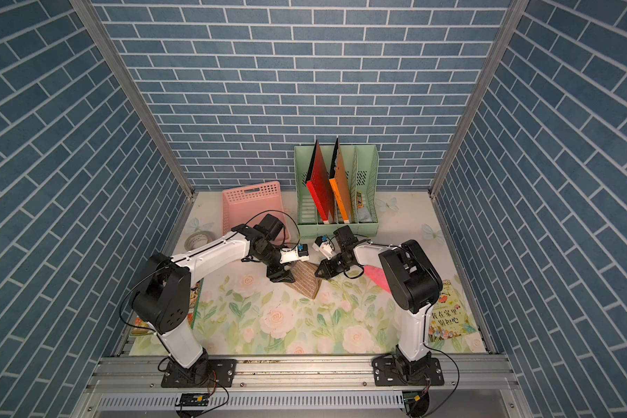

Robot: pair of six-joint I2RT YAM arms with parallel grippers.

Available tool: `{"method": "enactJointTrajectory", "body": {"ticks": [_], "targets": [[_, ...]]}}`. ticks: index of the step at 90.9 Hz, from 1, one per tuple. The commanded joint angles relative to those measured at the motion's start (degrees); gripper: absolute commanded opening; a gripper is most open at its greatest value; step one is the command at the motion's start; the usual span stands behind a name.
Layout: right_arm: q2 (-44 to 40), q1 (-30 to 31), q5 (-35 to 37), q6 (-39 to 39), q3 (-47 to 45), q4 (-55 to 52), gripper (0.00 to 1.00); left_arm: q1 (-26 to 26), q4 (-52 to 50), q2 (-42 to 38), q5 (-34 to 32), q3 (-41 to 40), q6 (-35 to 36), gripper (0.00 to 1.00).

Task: Fold the square dishcloth
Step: Fold the cleaning item at the center of the board.

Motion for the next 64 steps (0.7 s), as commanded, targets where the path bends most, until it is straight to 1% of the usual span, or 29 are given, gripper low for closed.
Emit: {"method": "enactJointTrajectory", "body": {"ticks": [1, 11, 22, 38, 43, 50, 51, 55, 56, 64], "targets": [[0.65, -0.35, -0.34, 0.96, 1.84, -1.65, 0.00, -0.76, -0.22, 2.25, 1.23, 2.99, -0.77, 0.68], [0.42, -0.40, -1.00, 0.96, 2.32, -2.01, 0.00, -0.80, 2.13, 3.64, 0.21, 2.88, -1.87, 0.65], [0.87, -0.40, -1.71, 1.20, 2.87, -2.09, 0.00, -0.94, 5.61, 4.41, -5.04, 0.62, -2.71, 0.60], [3.03, -0.56, 1.66, 2.67, 3.94, -2.29, 0.00, -1.23, 8.18, 5.00, -10.51, -4.04, -1.72, 0.59], [3.08, -0.69, 3.71, 3.60, 4.48, -2.62, 0.07, -1.70, 9.69, 5.25, -12.97, -5.81, -1.52, 0.58], [0.91, -1.06, 6.22, 4.56, 4.78, -2.17, 0.12, -2.34, 11.73, 5.55, -15.52, -7.58, -1.66, 0.56], [0.18, -1.13, 6.73, 4.83, 4.68, -1.97, 0.14, -2.42, 11.90, 5.56, -15.75, -7.77, -1.75, 0.56], [-2.11, -1.40, 9.12, 6.20, 4.32, -0.98, 0.26, -2.80, 12.44, 5.85, -16.34, -8.29, -1.97, 0.56], [-3.00, -1.47, 9.76, 6.44, 4.23, -0.76, 0.28, -2.91, 12.56, 5.88, -16.46, -8.43, -2.08, 0.56], [-8.21, -2.33, 13.56, 9.22, 2.64, 1.40, 0.31, -3.54, 13.47, 5.87, -17.26, -9.09, -3.04, 0.56]]}}
